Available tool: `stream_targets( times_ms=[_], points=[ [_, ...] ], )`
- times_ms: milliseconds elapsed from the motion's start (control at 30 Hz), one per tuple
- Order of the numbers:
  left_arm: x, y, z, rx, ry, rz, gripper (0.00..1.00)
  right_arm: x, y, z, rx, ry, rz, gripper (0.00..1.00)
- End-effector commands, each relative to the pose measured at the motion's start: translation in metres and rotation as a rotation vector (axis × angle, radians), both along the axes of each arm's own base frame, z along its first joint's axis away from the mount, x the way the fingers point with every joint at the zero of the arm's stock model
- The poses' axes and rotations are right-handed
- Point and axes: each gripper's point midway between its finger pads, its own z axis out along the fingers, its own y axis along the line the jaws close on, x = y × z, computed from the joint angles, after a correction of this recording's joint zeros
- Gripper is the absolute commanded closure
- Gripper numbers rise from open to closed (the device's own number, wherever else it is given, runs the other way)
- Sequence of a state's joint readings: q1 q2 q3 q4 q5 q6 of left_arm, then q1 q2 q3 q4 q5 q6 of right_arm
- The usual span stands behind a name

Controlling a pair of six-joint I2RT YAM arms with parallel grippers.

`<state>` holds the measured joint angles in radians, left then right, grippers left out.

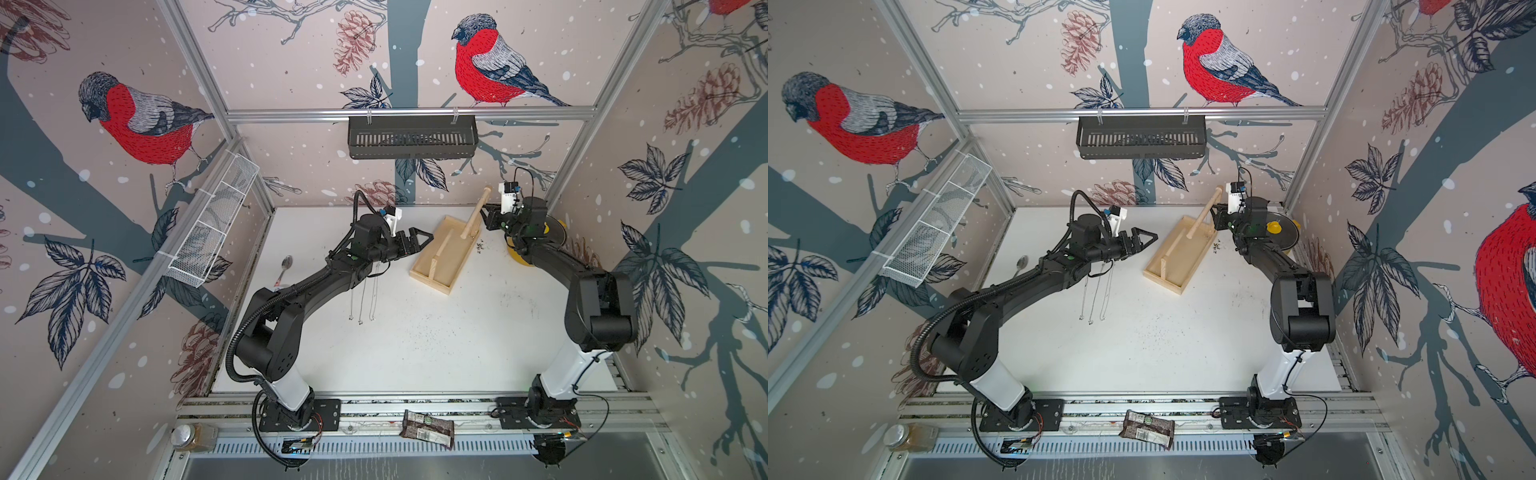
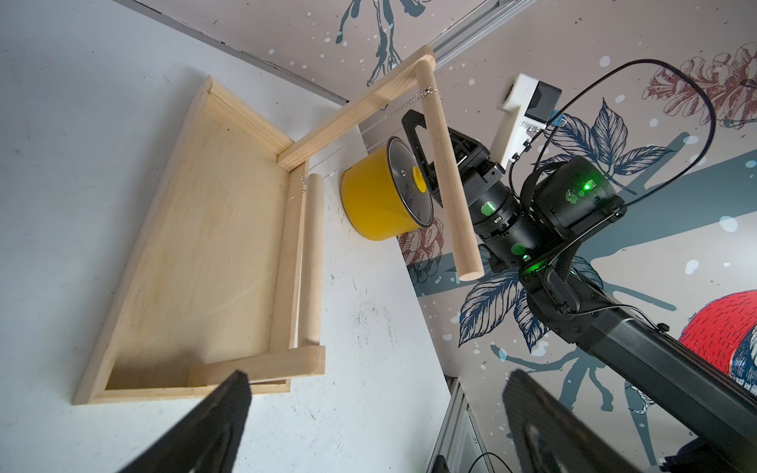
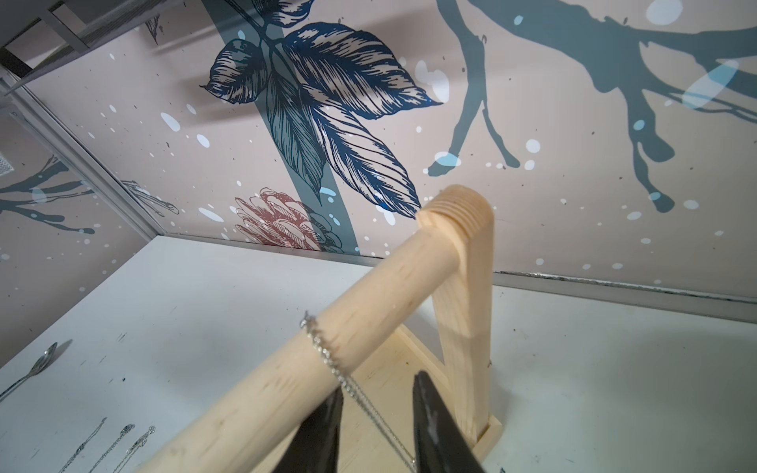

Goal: Take the necklace off the jewelry display stand
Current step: Take off the necklace from the stand.

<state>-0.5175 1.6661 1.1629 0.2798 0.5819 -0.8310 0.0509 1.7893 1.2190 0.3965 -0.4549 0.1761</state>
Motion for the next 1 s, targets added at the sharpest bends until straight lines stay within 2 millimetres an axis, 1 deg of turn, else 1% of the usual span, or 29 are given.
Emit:
stream_targets(
  times_ms=[0, 67, 133, 400, 700, 967],
  points=[
    [0.001, -0.002, 0.008, -0.012, -0.027, -0.009, 0.03, 0.001, 0.001, 0.011, -0.023, -0.041, 0.004, 0.73],
    [0.000, -0.002, 0.008, -0.011, -0.027, -0.009, 0.03, 0.001, 0.001, 0.013, -0.023, -0.045, 0.000, 0.75],
    [0.000, -0.002, 0.008, -0.010, -0.026, -0.009, 0.03, 0.002, 0.002, 0.012, -0.024, -0.044, 0.002, 0.79],
    [0.000, -0.001, 0.009, -0.008, -0.025, -0.007, 0.03, 0.001, 0.000, 0.015, -0.024, -0.047, -0.011, 0.89],
    [-0.002, -0.001, 0.008, -0.012, -0.018, -0.009, 0.03, -0.011, 0.003, 0.032, -0.021, -0.071, -0.020, 0.95],
    [-0.008, 0.003, 0.010, -0.012, -0.019, -0.003, 0.03, -0.021, 0.008, 0.037, -0.029, -0.074, -0.023, 0.95]
  ],
)
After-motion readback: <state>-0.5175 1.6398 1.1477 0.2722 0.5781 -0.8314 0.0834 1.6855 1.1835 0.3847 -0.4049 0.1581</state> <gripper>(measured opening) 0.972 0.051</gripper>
